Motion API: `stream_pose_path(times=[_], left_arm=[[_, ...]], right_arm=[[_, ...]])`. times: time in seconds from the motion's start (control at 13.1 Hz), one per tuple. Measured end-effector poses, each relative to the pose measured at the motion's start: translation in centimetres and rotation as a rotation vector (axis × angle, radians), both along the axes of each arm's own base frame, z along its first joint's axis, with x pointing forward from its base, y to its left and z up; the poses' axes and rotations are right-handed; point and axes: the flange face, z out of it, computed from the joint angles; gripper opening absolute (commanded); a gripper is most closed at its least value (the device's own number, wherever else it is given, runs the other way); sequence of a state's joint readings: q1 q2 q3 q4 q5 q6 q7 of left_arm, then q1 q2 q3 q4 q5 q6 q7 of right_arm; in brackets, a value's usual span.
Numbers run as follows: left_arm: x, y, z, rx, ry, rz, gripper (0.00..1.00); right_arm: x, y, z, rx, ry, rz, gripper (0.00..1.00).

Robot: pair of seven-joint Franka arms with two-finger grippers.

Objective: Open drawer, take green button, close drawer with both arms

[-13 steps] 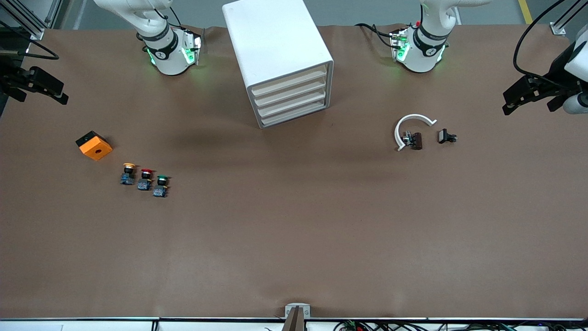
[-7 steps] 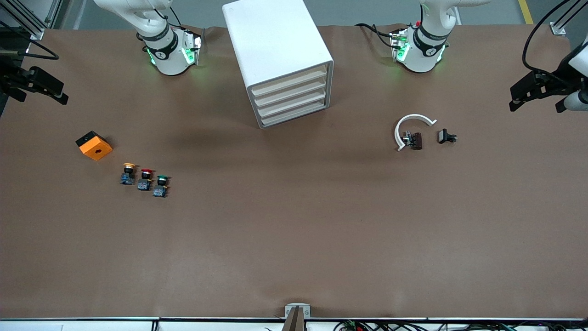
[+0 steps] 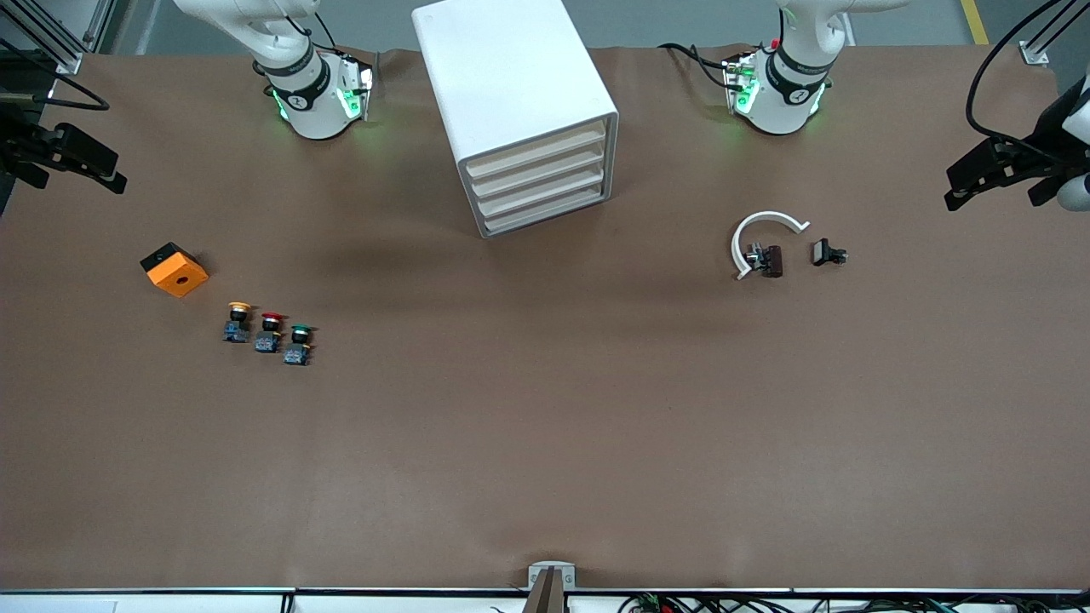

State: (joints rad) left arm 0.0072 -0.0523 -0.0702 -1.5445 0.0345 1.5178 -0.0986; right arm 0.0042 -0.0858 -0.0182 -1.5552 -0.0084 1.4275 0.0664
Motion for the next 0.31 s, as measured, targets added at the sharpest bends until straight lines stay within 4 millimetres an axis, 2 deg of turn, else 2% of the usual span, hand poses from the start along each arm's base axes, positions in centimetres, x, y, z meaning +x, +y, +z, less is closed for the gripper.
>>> stream_pose_path(times=[0.31], left_arm=[[-0.01, -0.03, 0.23, 0.001, -0.004, -0.031, 1.0]], right_arm=[[0.0, 0.0, 0.0, 0.0, 0.0, 0.0, 1.0]])
